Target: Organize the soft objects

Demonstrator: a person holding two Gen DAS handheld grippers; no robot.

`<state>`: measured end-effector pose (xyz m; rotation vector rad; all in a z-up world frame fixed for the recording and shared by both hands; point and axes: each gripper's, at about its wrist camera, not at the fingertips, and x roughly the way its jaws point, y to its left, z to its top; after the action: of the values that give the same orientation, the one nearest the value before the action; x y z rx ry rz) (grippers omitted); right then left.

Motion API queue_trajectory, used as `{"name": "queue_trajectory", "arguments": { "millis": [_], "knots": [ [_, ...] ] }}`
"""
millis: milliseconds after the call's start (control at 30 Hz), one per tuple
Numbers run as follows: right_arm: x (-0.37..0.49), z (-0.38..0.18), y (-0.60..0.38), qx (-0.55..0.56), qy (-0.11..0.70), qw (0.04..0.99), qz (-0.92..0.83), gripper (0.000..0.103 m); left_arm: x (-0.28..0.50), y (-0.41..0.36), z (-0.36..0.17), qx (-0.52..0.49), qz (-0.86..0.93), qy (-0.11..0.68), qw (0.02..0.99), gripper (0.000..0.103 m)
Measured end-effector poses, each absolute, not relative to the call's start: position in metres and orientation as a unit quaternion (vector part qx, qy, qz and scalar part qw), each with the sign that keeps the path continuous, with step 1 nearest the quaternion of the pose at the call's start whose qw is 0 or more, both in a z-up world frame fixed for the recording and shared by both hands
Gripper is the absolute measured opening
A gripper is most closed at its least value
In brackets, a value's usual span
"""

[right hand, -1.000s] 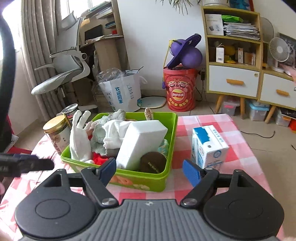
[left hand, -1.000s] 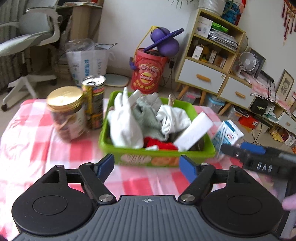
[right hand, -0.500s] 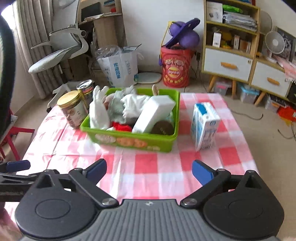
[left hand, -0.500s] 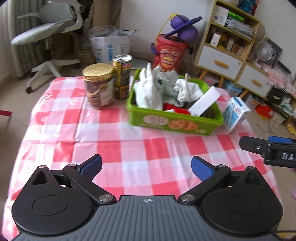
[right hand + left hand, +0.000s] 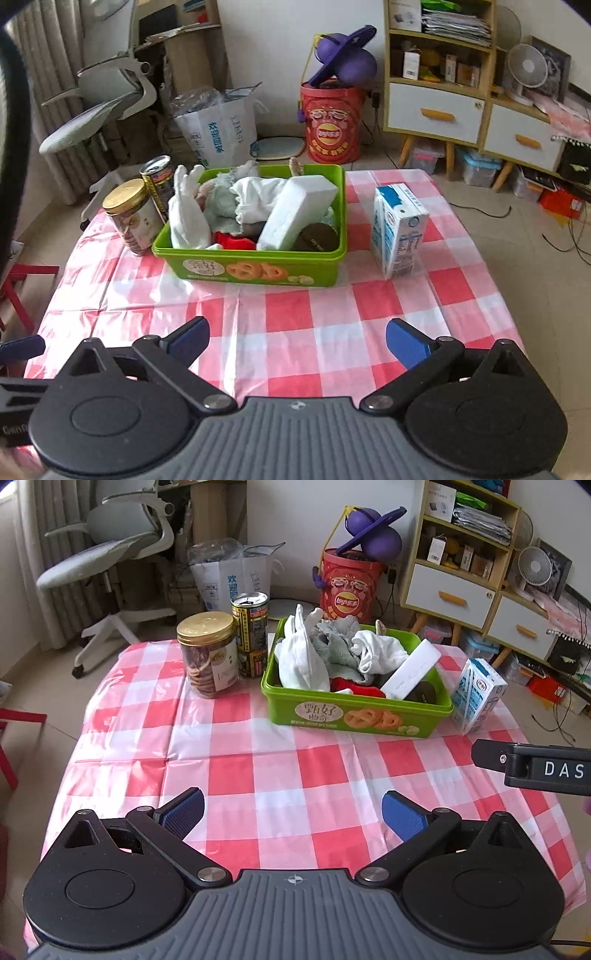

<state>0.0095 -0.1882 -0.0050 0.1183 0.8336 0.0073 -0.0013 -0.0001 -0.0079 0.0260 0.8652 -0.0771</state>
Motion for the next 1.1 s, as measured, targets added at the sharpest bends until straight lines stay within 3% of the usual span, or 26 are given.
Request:
{"name": "queue_trajectory", "arguments": {
  "millis": [1100],
  "knots": [
    [0.012, -0.014, -0.181, 0.045, 0.424, 0.905, 0.000, 0.087, 0.005, 0.000, -0.018, 0.017, -0.018, 0.433, 0.901, 0.098]
  ]
}}
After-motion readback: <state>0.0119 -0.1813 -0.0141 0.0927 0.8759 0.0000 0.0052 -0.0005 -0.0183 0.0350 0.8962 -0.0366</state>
